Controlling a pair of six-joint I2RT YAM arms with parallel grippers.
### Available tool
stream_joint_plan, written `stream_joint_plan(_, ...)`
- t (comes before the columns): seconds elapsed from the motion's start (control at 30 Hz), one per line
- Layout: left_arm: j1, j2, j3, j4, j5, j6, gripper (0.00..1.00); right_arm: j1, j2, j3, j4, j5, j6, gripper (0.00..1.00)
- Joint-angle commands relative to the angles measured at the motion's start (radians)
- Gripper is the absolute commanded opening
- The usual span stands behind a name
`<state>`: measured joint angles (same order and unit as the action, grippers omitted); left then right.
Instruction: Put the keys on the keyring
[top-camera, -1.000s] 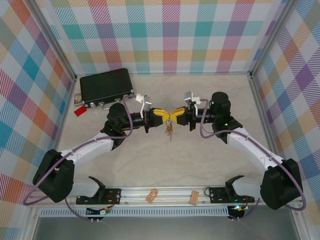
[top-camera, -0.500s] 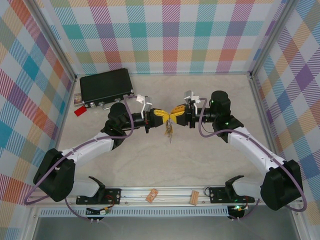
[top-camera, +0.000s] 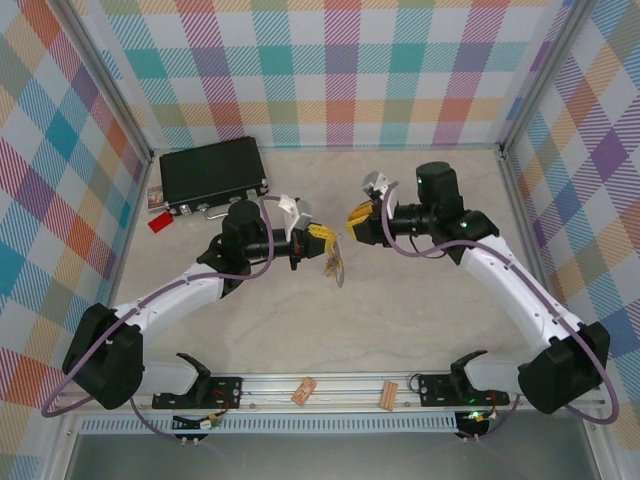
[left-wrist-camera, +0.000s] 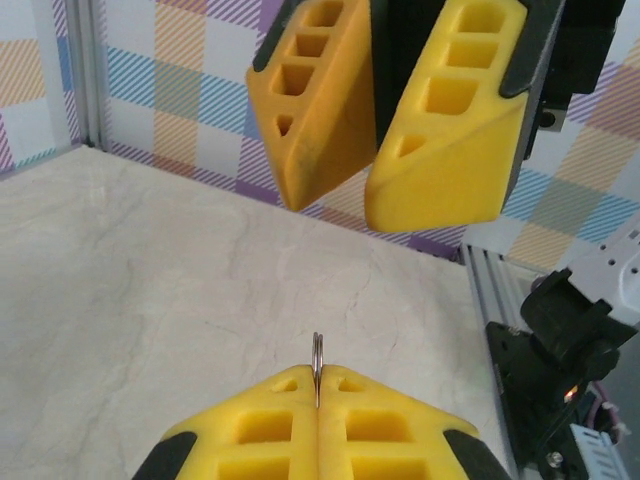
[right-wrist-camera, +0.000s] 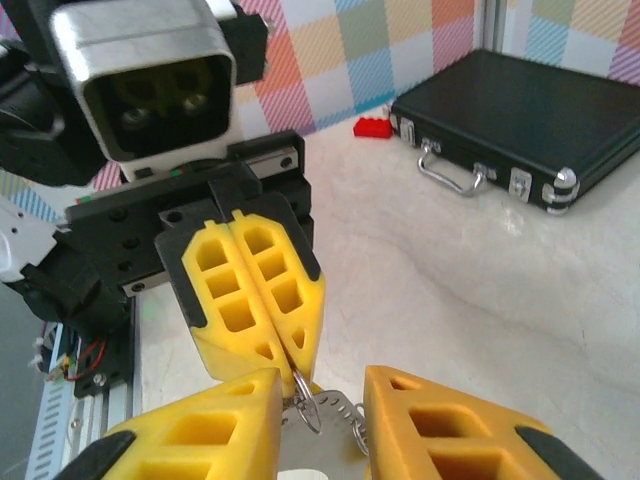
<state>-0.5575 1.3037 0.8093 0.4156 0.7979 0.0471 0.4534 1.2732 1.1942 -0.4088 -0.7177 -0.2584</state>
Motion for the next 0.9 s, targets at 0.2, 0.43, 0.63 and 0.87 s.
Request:
stream_joint_plan(0.2,0.01,0.001,0.057,-0.165,0.0,0.168,0.0,0.038,0.115,0.127,-0.328,0.052,-0.207,0.35)
stream_joint_plan(0.43,0.01,0.008,0.058,-0.194,0.003,0.187,0.0,0.093,0.196,0.196,-0.43,0.101,-0.284,0.33)
stream_joint_plan(0.63,0.01,0.008,0.057,-0.206,0.005,0.192,0.0,0.1,0.227,0.211,-0.436,0.107,-0.298,0.29)
stream_joint_plan(0.87,0.01,0.01,0.063,-0.205,0.018,0.188,0.0,0.104,0.241,0.207,-0.429,0.103,-0.305,0.24)
